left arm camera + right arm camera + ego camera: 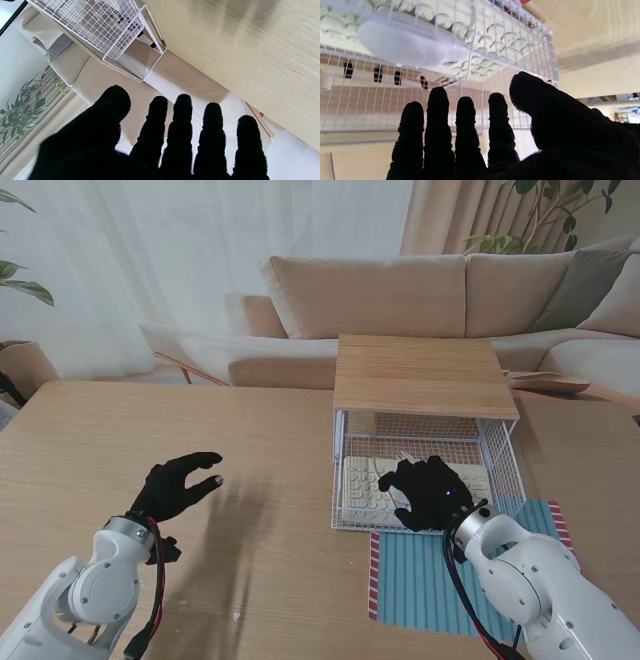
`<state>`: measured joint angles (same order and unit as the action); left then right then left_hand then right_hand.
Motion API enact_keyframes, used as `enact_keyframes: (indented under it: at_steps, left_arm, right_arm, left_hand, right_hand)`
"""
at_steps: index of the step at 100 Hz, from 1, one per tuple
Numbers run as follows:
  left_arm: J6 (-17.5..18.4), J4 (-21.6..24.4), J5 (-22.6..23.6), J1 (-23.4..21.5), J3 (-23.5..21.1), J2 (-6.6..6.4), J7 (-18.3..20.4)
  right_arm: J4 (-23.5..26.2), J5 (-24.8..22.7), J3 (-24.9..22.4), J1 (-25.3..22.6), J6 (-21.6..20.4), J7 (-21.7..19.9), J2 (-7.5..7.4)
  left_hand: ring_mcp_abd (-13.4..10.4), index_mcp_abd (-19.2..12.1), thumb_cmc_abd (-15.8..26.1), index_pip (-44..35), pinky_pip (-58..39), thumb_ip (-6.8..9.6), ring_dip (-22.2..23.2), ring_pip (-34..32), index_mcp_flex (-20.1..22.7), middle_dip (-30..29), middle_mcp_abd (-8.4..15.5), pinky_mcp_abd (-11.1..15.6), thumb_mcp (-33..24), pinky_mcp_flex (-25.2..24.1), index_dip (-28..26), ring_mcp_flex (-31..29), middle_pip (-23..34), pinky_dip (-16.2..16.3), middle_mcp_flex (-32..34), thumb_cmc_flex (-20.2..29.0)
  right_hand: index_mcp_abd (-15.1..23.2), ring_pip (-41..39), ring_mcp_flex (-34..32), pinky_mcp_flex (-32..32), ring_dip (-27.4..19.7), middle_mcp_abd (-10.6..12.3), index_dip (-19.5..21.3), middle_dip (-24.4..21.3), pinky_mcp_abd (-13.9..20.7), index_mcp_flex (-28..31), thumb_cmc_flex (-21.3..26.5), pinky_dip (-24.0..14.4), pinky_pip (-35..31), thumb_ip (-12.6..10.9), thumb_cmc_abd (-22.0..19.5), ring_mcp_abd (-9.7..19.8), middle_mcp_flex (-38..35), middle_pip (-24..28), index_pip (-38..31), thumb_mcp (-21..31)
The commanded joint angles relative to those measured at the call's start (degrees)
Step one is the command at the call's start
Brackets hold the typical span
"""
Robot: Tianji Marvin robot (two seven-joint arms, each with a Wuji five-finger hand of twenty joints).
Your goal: Unroll the mouse pad and set up the keyboard and mouse from the tabletop organizer
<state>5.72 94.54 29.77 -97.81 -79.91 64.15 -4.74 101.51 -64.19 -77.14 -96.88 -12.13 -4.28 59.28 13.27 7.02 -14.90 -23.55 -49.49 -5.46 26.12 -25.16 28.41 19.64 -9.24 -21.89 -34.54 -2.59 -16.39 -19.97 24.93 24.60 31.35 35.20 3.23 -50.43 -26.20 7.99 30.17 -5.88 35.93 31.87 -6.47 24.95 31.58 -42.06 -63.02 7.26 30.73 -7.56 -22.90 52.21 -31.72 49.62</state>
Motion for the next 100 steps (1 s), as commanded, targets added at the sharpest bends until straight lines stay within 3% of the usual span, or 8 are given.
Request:
enact_keyframes:
  at_steps: [1,18,34,50,71,100]
  left_arm:
    - [0.0,0.2,-0.1,-0.2,-0.1,0.24,0.7]
    - [0.1,0.2,-0.2,-0.2,0.0,0.23,0.8]
    - [0.1,0.1,-0.2,-0.2,-0.1,0.26,0.6]
    - [0.0,0.1,-0.3,-0.2,-0.3,0.3,0.5]
    - [0.0,-0.1,-0.3,0.0,-0.3,0.32,0.4]
    - [-0.2,-0.3,-0.5,0.2,-0.3,0.35,0.4]
  right_arm:
    - [1.2,0.4,-1.0,0.1,0.1,-1.7,0.11]
    - [1.7,-0.3,-3.5,1.6,0.1,-6.6,-0.3]
    - [-0.5,-1.4,-3.6,3.7,-0.3,-7.2,-0.56]
    - [-2.5,-1.9,-2.4,5.7,-0.3,-9.2,-0.92]
    - [-4.9,-2.2,0.2,8.5,0.4,-12.7,-1.36]
    - [-8.2,-2.0,3.1,12.4,1.1,-15.7,-1.79]
  left_hand:
    - [0.1,0.2,0.7,0.6,1.4,1.95,0.8,0.6,-1.5,-0.6,-1.4,-1.1,0.8,-0.9,0.4,1.9,-0.8,-0.3,-0.9,0.1]
    - [0.1,0.1,0.7,0.6,1.5,1.93,0.8,0.6,-1.5,-0.6,-1.4,-1.1,0.9,-1.0,0.4,1.9,-0.7,-0.3,-0.9,0.0]
    - [0.1,0.2,0.6,0.6,1.5,1.95,0.8,0.7,-1.5,-0.6,-1.4,-1.2,0.8,-1.0,0.5,1.9,-0.7,-0.3,-0.9,0.1]
    - [0.2,0.2,0.5,0.6,1.5,1.95,0.8,0.7,-1.5,-0.6,-1.5,-1.2,0.7,-1.0,0.5,1.9,-0.7,-0.3,-0.9,0.1]
    - [0.1,0.2,0.5,0.6,1.5,1.94,0.8,0.6,-1.5,-0.6,-1.4,-1.2,0.6,-1.0,0.5,1.9,-0.7,-0.3,-1.0,0.2]
    - [0.1,0.2,0.4,0.6,1.5,1.92,0.8,0.7,-1.6,-0.6,-1.3,-1.1,0.5,-1.0,0.4,1.9,-0.7,-0.3,-1.0,0.2]
  right_hand:
    - [-2.1,2.0,2.8,-1.6,-1.3,1.1,0.2,-1.7,1.0,-3.1,-2.6,1.0,1.9,-1.9,0.6,0.3,3.0,-1.9,2.1,-1.3]
    - [-3.6,6.2,6.8,-3.8,-3.3,1.3,-2.0,-6.5,1.8,-8.1,-6.4,2.2,5.1,-1.3,1.0,0.7,8.8,-6.0,6.9,-3.8]
    - [-2.8,7.7,7.7,-4.2,-4.1,1.8,-2.1,-8.3,1.9,-9.4,-8.9,3.1,7.1,-1.0,2.0,1.1,10.3,-6.4,7.8,-4.5]
    - [-2.4,9.2,9.2,-4.9,-4.9,2.4,-2.1,-9.4,2.0,-12.4,-10.1,3.6,8.4,-0.8,2.8,1.3,12.5,-7.1,8.9,-4.8]
    - [-4.9,11.6,10.6,-5.3,-6.1,2.6,-1.7,-11.5,1.6,-16.2,-11.3,4.2,10.2,-0.6,3.1,1.2,13.3,-9.2,11.7,-5.2]
    - [-5.8,12.5,10.6,-5.0,-6.7,2.3,-0.7,-12.8,1.2,-16.4,-10.3,4.5,11.4,-0.6,3.5,1.1,13.0,-11.5,13.6,-5.7]
